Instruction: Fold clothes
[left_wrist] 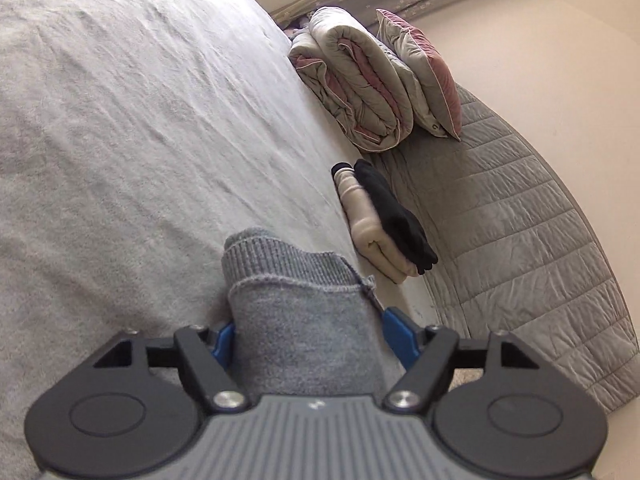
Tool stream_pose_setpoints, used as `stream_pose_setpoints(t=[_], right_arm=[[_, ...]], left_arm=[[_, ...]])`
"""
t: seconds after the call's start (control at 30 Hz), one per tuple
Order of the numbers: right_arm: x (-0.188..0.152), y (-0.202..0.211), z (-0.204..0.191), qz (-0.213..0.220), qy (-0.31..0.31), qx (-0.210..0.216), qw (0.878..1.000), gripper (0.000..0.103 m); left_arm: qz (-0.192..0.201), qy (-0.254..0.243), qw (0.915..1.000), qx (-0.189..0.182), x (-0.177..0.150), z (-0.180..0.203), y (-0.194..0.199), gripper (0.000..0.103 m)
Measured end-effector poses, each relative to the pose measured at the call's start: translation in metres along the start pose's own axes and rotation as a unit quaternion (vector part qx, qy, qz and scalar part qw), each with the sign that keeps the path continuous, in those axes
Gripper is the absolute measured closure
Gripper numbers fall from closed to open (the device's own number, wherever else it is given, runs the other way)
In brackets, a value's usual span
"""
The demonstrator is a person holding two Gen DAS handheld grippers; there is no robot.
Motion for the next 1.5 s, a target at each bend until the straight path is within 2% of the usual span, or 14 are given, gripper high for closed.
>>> stream_pose_setpoints(t=[0.07,0.2,0.33,0.5,0.7,0.8,0.93,1.03,1.1,1.2,1.3,1.37,1.43,1.5], right_arm=[[-0.001,-0.004,-0.004,-0.006,0.012,0.006,1.000,0.037],[0.000,-0.011,-0.006,-0.017,0.027,0.012,0.999,0.066],[0.010,-0.009,-0.001,-0.028,-0.004,0.023,0.999,0.075],[0.030,0.000,0.004,-0.024,-0.005,0.027,0.999,0.078],[0.041,0.001,0.003,-0.023,0.002,0.035,0.999,0.081],[0.038,-0.002,-0.006,-0.031,0.014,0.042,0.999,0.082],[0.026,-0.009,-0.019,-0.045,0.039,0.044,0.997,0.082],[0.019,-0.014,-0.031,-0.046,0.067,0.048,0.996,0.081],[0.013,-0.015,-0.039,-0.039,0.091,0.046,0.994,0.079],[0.003,-0.013,-0.052,-0.016,0.130,0.032,0.991,0.076],[-0.002,-0.010,-0.066,0.026,0.177,0.013,0.984,0.062],[-0.007,0.001,-0.075,0.065,0.214,0.008,0.975,0.061],[-0.007,0.008,-0.087,0.105,0.257,0.009,0.961,0.061],[-0.011,0.009,-0.095,0.138,0.299,0.013,0.944,0.061]], left_arm=[[-0.001,0.006,1.0000,0.007,-0.001,-0.001,-0.003,0.041],[-0.004,0.053,0.9986,0.008,-0.005,-0.012,0.000,0.071],[0.031,0.086,0.9957,0.018,-0.009,-0.012,0.013,0.081],[0.090,0.074,0.9929,0.024,-0.013,0.014,0.047,0.083],[0.143,0.099,0.9822,0.070,-0.023,0.018,0.099,0.084],[0.181,0.126,0.9715,0.087,-0.036,0.014,0.133,0.084],[0.235,0.169,0.9503,0.114,-0.065,0.010,0.184,0.084],[0.260,0.174,0.9373,0.153,-0.084,0.005,0.215,0.084],[0.264,0.167,0.9344,0.171,-0.092,0.000,0.226,0.084],[0.257,0.111,0.9369,0.210,-0.091,0.002,0.232,0.079],[0.267,0.024,0.9348,0.233,-0.075,0.020,0.240,0.057],[0.279,-0.041,0.9312,0.231,-0.060,0.035,0.243,0.044],[0.285,-0.103,0.9274,0.220,-0.045,0.050,0.240,0.043],[0.268,-0.161,0.9300,0.194,-0.036,0.063,0.235,0.044]])
Point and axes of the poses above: each gripper's, at about its wrist camera, not at the fingertips, and y roughly against the way its jaws point, z to its right, x to its top, the point moved 3 cm from there along -y, roughly the way its jaws point, and after that the axes turned 13 degrees about z, right-handed, at the moved point
